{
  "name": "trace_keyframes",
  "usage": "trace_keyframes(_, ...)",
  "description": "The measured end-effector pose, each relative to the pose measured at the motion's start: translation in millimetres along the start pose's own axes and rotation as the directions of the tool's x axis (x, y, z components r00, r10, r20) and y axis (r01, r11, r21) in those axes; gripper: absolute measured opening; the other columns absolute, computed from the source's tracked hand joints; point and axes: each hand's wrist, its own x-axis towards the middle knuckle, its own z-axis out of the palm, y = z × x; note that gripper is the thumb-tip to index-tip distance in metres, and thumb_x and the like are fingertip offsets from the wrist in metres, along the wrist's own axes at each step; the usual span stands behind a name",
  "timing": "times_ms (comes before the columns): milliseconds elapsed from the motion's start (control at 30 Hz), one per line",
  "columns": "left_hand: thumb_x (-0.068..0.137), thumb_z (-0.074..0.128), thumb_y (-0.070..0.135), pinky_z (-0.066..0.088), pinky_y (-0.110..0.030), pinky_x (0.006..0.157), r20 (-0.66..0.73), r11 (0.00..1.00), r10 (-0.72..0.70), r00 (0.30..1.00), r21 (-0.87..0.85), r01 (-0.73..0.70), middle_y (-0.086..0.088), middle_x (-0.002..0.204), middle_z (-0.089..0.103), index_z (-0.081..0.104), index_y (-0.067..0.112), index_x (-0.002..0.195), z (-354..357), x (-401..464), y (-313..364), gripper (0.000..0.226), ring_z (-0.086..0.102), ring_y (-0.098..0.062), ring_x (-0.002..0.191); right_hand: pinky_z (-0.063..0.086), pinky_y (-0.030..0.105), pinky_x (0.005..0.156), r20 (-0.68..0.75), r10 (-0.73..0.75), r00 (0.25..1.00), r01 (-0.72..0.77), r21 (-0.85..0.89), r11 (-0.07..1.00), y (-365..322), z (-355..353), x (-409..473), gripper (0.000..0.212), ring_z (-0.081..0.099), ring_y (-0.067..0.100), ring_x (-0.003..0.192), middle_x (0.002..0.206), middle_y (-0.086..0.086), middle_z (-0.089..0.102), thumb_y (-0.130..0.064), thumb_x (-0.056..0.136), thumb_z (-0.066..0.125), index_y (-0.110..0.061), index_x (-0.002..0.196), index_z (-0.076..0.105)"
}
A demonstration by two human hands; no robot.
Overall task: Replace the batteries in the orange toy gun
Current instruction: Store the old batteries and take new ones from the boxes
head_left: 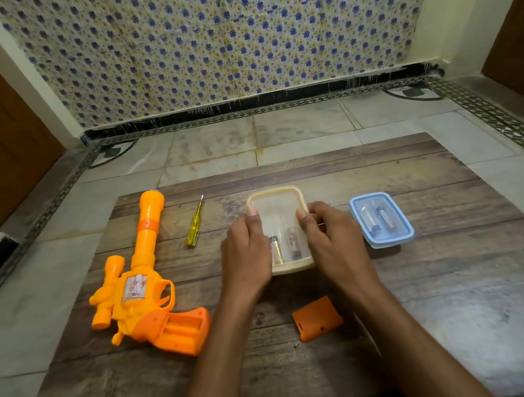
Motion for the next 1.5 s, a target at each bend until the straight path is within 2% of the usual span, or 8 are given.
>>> trace_keyframes(200, 0.110, 0.032, 0.040, 0.050, -0.045, 0.066, 0.127, 0.993, 0.113, 0.985, 0.011, -0.115, -0.012, 0.081, 0.069, 0.065, 0.012, 0.092, 0, -6, 0, 0.048, 0.065, -0.026, 0.075, 0.035, 0.014, 0.050, -0.085, 0.070, 0.994, -0.062, 0.091, 0.994, -3, -2, 1, 0.050, 0.048, 0.003, 0.055, 0.062, -0.006, 0.051, -0.035, 0.111, 0.034, -0.025, 0.063, 0.045)
trace_keyframes(367, 0.106, 0.026, 0.056, 0.046, -0.038, 0.066, 0.083, 0.998, -0.012, 0.996, -0.053, 0.016, -0.010, 0.076, 0.060, 0.056, 0.011, 0.077, -3, -12, 20, 0.062, 0.058, -0.018, 0.071, 0.037, 0.030, 0.056, -0.081, -0.005, 0.997, 0.011, 0.073, 0.997, -3, 7, 2, 0.049, 0.048, 0.009, 0.057, 0.062, -0.007, 0.051, -0.036, 0.111, 0.031, -0.028, 0.066, 0.046)
trace_keyframes(500, 0.107, 0.023, 0.054, 0.032, -0.019, 0.062, 0.061, 0.999, -0.026, 0.998, -0.024, 0.027, 0.008, 0.077, 0.045, 0.041, 0.029, 0.073, -4, -18, 29, 0.046, 0.043, -0.001, 0.069, 0.036, 0.032, 0.056, -0.078, -0.020, 0.997, 0.027, 0.089, 0.996, -3, 7, 4, 0.050, 0.046, 0.008, 0.056, 0.060, -0.007, 0.049, -0.034, 0.112, 0.033, -0.027, 0.064, 0.045)
trace_keyframes(633, 0.109, 0.022, 0.051, 0.029, -0.032, 0.069, 0.071, 1.000, -0.027, 0.997, -0.003, 0.028, 0.014, 0.078, 0.039, 0.036, 0.034, 0.074, -7, -21, 29, 0.041, 0.038, 0.004, 0.070, 0.042, 0.038, 0.057, -0.044, -0.019, 0.999, 0.021, 0.059, 0.998, -4, 5, 6, 0.051, 0.048, 0.010, 0.057, 0.060, -0.004, 0.050, -0.032, 0.112, 0.033, -0.022, 0.063, 0.046)
trace_keyframes(1067, 0.108, 0.021, 0.053, 0.030, -0.031, 0.081, 0.005, 0.995, -0.064, 0.998, 0.077, 0.063, 0.014, 0.080, 0.039, 0.041, 0.028, 0.080, -11, -12, 24, 0.043, 0.041, -0.012, 0.079, 0.036, 0.025, 0.054, -0.039, -0.026, 0.999, 0.030, 0.094, 0.995, -7, 11, -1, 0.049, 0.048, 0.005, 0.054, 0.061, -0.007, 0.053, -0.041, 0.110, 0.036, -0.027, 0.067, 0.052)
trace_keyframes(1167, 0.107, 0.022, 0.055, 0.029, -0.031, 0.080, 0.017, 0.995, -0.072, 0.997, 0.076, 0.071, 0.014, 0.080, 0.039, 0.044, 0.024, 0.091, -9, -12, 23, 0.042, 0.040, -0.006, 0.073, 0.040, 0.028, 0.053, -0.032, 0.005, 0.999, -0.001, 0.125, 0.992, -7, 11, -4, 0.050, 0.051, 0.006, 0.055, 0.063, -0.002, 0.057, -0.048, 0.110, 0.032, -0.023, 0.073, 0.056)
trace_keyframes(1300, 0.109, 0.023, 0.051, 0.034, -0.032, 0.074, 0.064, 0.997, -0.010, 0.998, 0.073, 0.005, 0.010, 0.076, 0.045, 0.040, 0.029, 0.072, -6, -20, 29, 0.046, 0.041, 0.000, 0.068, 0.037, 0.031, 0.050, -0.059, 0.087, 0.994, -0.074, 0.199, 0.977, -8, 5, 1, 0.057, 0.046, 0.008, 0.049, 0.054, -0.003, 0.051, -0.045, 0.111, 0.031, -0.022, 0.061, 0.047)
trace_keyframes(1500, 0.108, 0.022, 0.051, 0.034, -0.032, 0.065, 0.008, 0.997, -0.014, 1.000, 0.082, 0.013, 0.007, 0.079, 0.052, 0.050, 0.022, 0.075, 0, -14, 24, 0.053, 0.050, -0.014, 0.076, 0.039, 0.026, 0.048, -0.020, 0.120, 0.993, -0.115, 0.181, 0.977, -11, -2, 1, 0.055, 0.048, 0.004, 0.047, 0.055, -0.005, 0.056, -0.047, 0.108, 0.039, -0.019, 0.063, 0.053)
